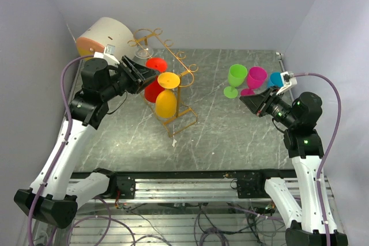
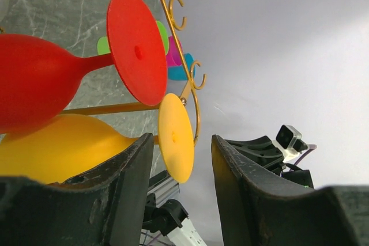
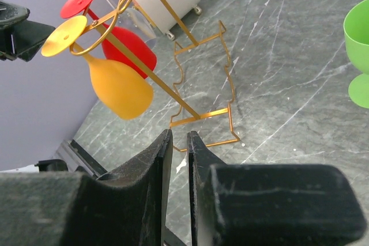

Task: Take the wine glass off the wine glass rack

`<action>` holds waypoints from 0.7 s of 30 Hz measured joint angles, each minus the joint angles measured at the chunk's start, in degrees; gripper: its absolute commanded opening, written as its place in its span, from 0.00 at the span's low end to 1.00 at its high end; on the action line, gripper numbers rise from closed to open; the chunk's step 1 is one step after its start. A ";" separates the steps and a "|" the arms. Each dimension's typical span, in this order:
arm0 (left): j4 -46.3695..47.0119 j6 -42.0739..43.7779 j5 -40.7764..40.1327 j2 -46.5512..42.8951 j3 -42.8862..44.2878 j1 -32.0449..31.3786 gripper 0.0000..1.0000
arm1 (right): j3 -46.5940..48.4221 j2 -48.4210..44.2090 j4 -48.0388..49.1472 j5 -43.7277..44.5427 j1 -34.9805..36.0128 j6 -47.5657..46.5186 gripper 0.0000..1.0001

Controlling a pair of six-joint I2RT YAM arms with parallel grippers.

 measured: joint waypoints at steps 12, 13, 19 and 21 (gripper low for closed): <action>-1.97 0.26 1.84 3.58 0.90 -0.02 0.48 | 0.02 -0.44 -0.07 0.66 0.00 0.20 0.15; -1.99 0.26 2.05 3.72 0.90 -0.07 0.46 | 0.02 -0.44 -0.07 0.68 0.00 0.24 0.15; -1.66 0.04 3.23 4.31 0.90 -0.15 0.34 | -0.02 -0.42 -0.04 0.90 0.00 0.39 0.14; -1.51 -0.02 3.54 4.35 0.90 -0.15 0.31 | -0.11 -0.44 -0.02 1.05 0.00 0.37 0.14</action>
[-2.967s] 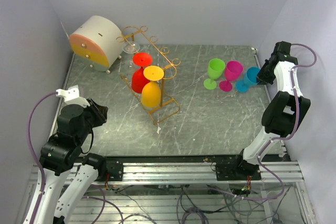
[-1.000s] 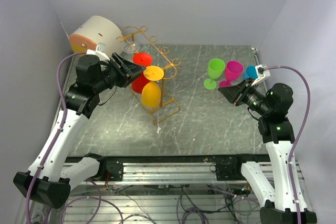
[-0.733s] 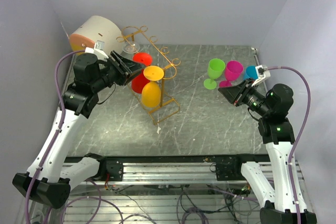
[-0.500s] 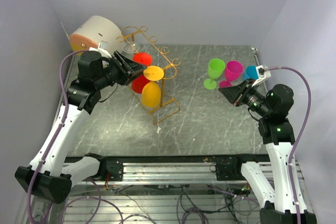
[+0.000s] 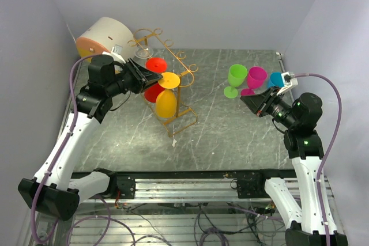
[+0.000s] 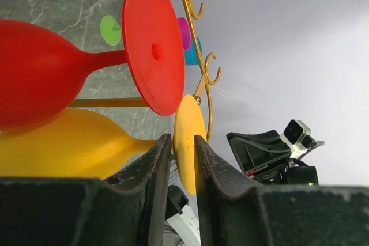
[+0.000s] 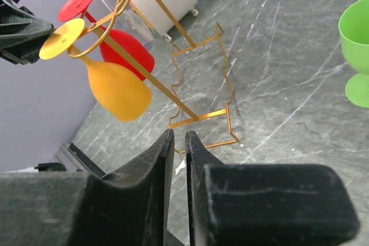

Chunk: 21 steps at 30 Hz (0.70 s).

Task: Take the wine glass off the wine glass rack

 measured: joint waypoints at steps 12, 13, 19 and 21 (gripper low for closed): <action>1.01 -0.02 0.52 0.42 -0.35 0.00 0.15 | -0.24 0.02 0.11 -0.02 0.00 0.70 0.13; 1.05 -0.02 0.52 0.33 -0.46 0.00 0.14 | -0.24 0.02 0.15 -0.02 0.00 0.83 0.13; 1.14 -0.48 0.20 -1.38 -1.66 0.00 0.11 | -0.26 0.20 0.46 -0.04 0.00 1.09 0.12; 1.14 -0.72 0.13 -2.03 -1.99 0.00 0.10 | -0.28 0.31 0.52 -0.04 0.00 1.22 0.12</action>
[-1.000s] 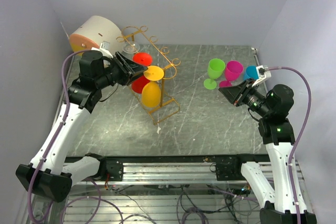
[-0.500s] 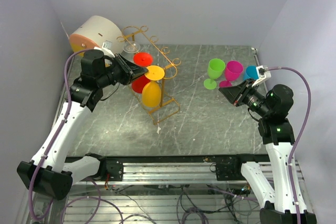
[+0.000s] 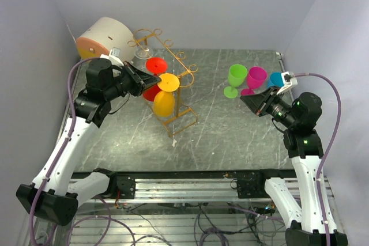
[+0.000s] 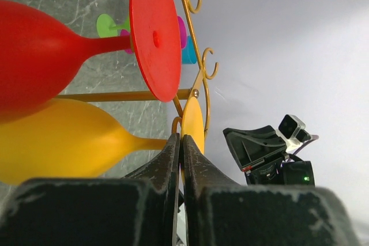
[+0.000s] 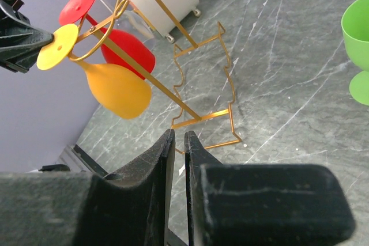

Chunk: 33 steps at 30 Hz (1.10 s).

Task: Take the wine glass off the wine glass rack

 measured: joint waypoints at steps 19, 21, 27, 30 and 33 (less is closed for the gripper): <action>3.04 -5.95 -4.55 -9.64 -6.38 0.00 0.07 | -0.92 1.27 2.54 -1.95 0.04 1.84 0.11; 4.15 -6.84 -5.07 -10.91 -7.56 0.00 0.07 | -1.38 1.27 3.06 -2.25 0.04 2.36 0.11; 5.16 -8.22 -6.12 -12.46 -9.27 0.00 0.07 | -1.73 1.55 3.37 -2.99 0.04 2.62 0.11; 1.42 -6.60 -7.52 -11.78 -7.15 0.00 0.07 | -1.73 1.55 3.34 -3.04 0.04 2.51 0.11; -1.79 -4.59 -9.03 -11.17 -4.46 0.00 0.07 | -1.73 1.55 3.37 -3.06 0.04 2.51 0.11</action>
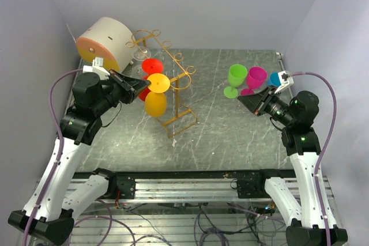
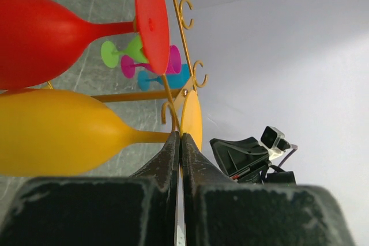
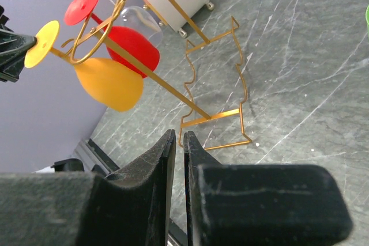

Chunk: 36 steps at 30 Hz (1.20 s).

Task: Take the wine glass off the wine glass rack

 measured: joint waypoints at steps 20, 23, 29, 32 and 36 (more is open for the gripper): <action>4.96 -3.56 -0.42 -10.97 -6.88 0.00 0.07 | -0.15 0.22 4.48 -9.16 0.00 3.91 0.23; 8.00 -5.95 0.79 -14.47 -8.15 0.00 0.07 | -0.15 0.48 9.29 -14.12 0.00 7.69 0.31; 16.74 -10.38 2.93 -19.76 -9.49 0.00 0.07 | -0.13 0.76 23.23 -20.96 0.50 19.34 0.42; 22.38 -12.72 5.03 -19.91 -9.99 0.00 0.07 | 0.31 1.75 30.56 -22.60 2.14 24.81 0.47; 30.21 -15.74 7.85 -18.73 -10.54 0.00 0.07 | 2.19 5.77 39.95 -23.08 7.37 30.18 0.51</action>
